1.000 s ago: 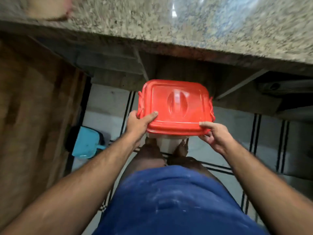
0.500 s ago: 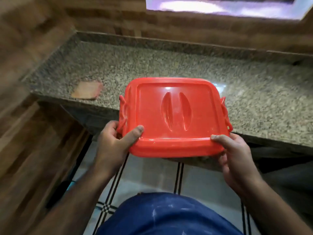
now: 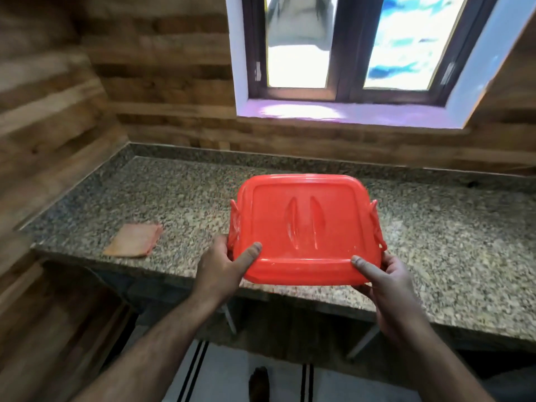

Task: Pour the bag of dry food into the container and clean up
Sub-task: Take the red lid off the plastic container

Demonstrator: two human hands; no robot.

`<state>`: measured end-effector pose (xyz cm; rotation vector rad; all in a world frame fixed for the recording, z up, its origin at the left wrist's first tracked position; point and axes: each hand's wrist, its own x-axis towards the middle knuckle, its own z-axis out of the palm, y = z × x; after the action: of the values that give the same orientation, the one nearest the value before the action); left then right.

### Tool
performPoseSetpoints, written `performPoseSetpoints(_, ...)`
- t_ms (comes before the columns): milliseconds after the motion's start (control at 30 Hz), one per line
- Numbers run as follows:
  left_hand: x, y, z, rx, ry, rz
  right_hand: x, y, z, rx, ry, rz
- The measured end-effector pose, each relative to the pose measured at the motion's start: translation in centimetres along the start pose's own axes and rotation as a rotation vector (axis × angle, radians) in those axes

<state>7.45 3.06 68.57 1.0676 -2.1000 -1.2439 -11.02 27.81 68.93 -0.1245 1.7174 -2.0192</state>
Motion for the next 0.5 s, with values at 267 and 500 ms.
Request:
performPoseSetpoints(267, 12.0, -0.6, 4.7, 0.034, -0.092, -0.012, 10.8, 0.8, 2.2, -0.081, 0.096, 0.052)
performPoseSetpoints(500, 22.8, 0.2, 5.3, 0.117, -0.223, 0.021, 17.0, -0.7, 5.8, -0.224, 0.173, -0.008)
